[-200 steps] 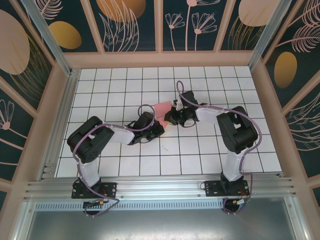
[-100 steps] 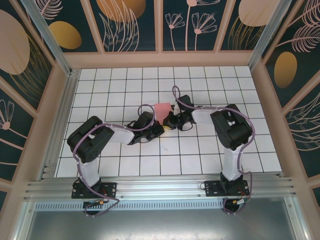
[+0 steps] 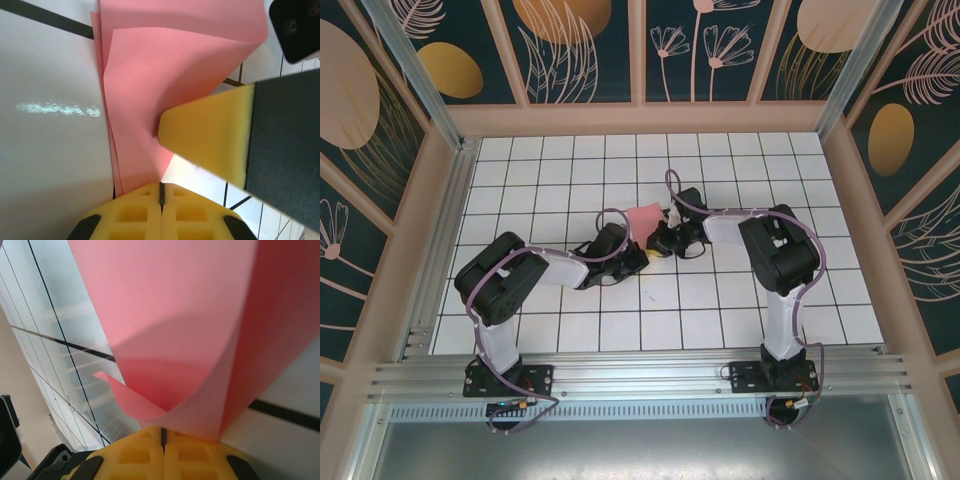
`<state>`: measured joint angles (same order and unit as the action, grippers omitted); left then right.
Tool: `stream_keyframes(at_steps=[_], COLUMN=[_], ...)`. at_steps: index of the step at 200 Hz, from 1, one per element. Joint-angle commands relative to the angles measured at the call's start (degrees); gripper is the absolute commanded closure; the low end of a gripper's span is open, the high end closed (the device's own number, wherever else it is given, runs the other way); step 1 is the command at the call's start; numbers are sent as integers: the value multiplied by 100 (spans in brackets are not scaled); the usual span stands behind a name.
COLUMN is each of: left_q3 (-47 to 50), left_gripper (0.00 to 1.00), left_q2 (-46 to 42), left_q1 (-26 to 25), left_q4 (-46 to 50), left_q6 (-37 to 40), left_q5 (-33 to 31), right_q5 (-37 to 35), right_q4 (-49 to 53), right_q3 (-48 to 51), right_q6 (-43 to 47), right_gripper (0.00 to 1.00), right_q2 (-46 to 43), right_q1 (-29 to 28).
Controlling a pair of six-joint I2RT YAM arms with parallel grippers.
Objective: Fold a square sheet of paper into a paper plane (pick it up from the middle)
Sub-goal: Third fold the triangle at the center of the table.
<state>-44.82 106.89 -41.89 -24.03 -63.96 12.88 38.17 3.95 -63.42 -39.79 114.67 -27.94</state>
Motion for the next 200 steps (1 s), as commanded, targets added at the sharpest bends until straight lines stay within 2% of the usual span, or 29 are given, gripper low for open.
stream_keyframes(at_steps=[1, 74, 110, 142, 182, 200], left_q3=[250, 264, 263, 206, -44, -224], left_gripper=[100, 100, 100, 100, 100, 100], left_q2=[314, 297, 264, 221, -186, -384], left_q1=[8, 6, 7, 12, 7, 10], left_q4=[840, 865, 866, 924, 985, 1051], left_q6=[84, 113, 121, 171, 364, 439], left_q5=[-38, -14, -23, -27, -113, -204], right_q5=[-531, -749, -739, -608, -575, -823], right_q4=[109, 234, 157, 230, 485, 633], right_q3=[-351, -1010, -1465, -1647, -1353, -1321], right_q6=[289, 612, 700, 847, 937, 968], right_gripper=[96, 96, 96, 96, 95, 95], right_q2=[247, 794, 783, 447, 283, 339], right_q1=[342, 902, 1100, 1092, 975, 930])
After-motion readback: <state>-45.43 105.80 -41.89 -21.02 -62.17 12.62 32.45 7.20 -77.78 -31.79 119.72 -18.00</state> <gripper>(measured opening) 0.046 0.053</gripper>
